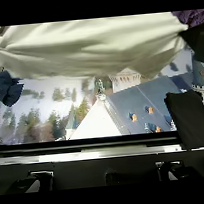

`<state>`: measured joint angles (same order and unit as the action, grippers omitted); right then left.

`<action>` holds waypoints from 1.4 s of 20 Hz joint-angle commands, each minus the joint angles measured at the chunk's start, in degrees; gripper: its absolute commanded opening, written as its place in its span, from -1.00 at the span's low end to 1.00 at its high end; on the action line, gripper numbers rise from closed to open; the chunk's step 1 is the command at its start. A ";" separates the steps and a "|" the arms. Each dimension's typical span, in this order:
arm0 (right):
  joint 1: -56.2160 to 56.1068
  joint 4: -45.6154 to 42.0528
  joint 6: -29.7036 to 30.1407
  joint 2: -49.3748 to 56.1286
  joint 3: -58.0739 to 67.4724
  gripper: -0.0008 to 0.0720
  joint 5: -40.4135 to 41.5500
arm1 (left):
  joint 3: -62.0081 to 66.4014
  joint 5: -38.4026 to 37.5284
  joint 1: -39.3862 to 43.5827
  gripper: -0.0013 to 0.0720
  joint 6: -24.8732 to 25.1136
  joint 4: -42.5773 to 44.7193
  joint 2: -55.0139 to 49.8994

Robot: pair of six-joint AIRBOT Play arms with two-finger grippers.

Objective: Fold the clothes and pants, and hang the long-sleeved shirts on hangers.

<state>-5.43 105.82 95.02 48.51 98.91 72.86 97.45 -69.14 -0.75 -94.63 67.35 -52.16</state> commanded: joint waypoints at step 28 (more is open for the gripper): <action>12.33 13.51 2.43 52.96 2.29 0.05 2.75 | -30.56 12.59 -0.24 -0.91 4.35 -16.79 -39.50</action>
<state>-0.43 118.41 94.11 105.34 102.13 69.65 65.69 -54.98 -0.93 -91.72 50.98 -91.37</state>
